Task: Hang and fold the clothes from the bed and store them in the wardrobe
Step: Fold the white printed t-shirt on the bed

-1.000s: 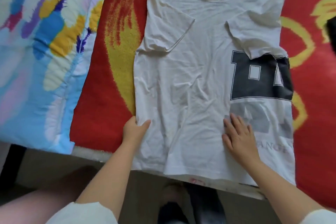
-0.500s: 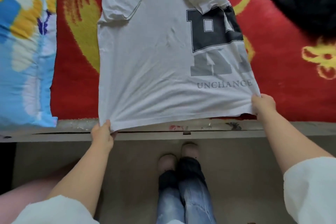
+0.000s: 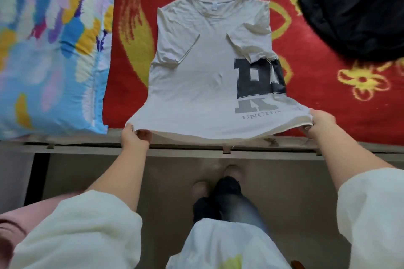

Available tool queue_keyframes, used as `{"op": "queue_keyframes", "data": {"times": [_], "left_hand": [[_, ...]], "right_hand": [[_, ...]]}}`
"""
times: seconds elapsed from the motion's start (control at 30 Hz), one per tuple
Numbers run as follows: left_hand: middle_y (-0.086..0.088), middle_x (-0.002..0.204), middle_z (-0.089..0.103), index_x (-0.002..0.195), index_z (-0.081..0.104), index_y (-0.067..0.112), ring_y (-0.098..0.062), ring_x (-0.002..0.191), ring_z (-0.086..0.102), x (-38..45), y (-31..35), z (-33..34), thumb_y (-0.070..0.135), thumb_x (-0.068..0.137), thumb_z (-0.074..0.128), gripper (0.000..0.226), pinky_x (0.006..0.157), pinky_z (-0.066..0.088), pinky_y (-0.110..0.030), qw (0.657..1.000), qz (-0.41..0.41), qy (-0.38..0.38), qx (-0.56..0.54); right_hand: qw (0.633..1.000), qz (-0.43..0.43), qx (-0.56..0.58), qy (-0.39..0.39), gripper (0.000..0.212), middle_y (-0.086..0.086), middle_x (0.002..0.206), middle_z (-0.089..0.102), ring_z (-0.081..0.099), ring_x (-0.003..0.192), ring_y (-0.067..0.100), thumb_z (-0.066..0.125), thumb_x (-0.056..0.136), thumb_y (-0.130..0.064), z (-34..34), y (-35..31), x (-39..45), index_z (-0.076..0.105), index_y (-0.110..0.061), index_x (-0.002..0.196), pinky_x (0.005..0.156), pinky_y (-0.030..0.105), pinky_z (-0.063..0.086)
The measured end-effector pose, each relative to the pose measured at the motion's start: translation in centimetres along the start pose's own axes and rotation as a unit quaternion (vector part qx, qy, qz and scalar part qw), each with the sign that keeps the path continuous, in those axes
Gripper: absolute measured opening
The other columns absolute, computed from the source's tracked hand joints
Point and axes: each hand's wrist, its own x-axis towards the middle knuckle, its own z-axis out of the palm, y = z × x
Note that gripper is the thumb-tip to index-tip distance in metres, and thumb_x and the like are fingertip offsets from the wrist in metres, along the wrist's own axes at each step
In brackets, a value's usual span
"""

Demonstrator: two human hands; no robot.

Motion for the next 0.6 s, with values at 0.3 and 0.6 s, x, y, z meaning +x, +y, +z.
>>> {"op": "queue_keyframes", "data": {"times": [0.3, 0.6], "left_hand": [[0.004, 0.047, 0.039, 0.066, 0.033, 0.015, -0.005, 0.027, 0.043, 1.4, 5.6, 13.6, 0.004, 0.098, 0.029, 0.035, 0.034, 0.039, -0.011, 0.988, 0.034, -0.106, -0.111], [0.001, 0.04, 0.056, 0.071, 0.048, 0.009, -0.007, 0.035, 0.056, 9.3, 7.6, 30.3, 0.003, 0.098, 0.029, 0.033, 0.042, 0.047, -0.014, 0.986, 0.087, -0.088, -0.108]], "right_hand": [[0.995, 0.051, 0.039, -0.074, 0.025, 0.001, 0.067, 0.039, 0.051, 0.035, 0.009, 0.044, 0.097, -0.014, 6.5, -13.9, 2.8, 0.037, -0.008, 0.073, 0.031, 0.015, 0.041], [0.972, 0.099, 0.17, -0.126, 0.033, 0.001, 0.027, 0.031, 0.032, 0.02, 0.008, 0.034, 0.097, -0.002, 19.1, -24.8, 10.1, 0.036, -0.011, 0.065, 0.029, 0.016, 0.035]]}}
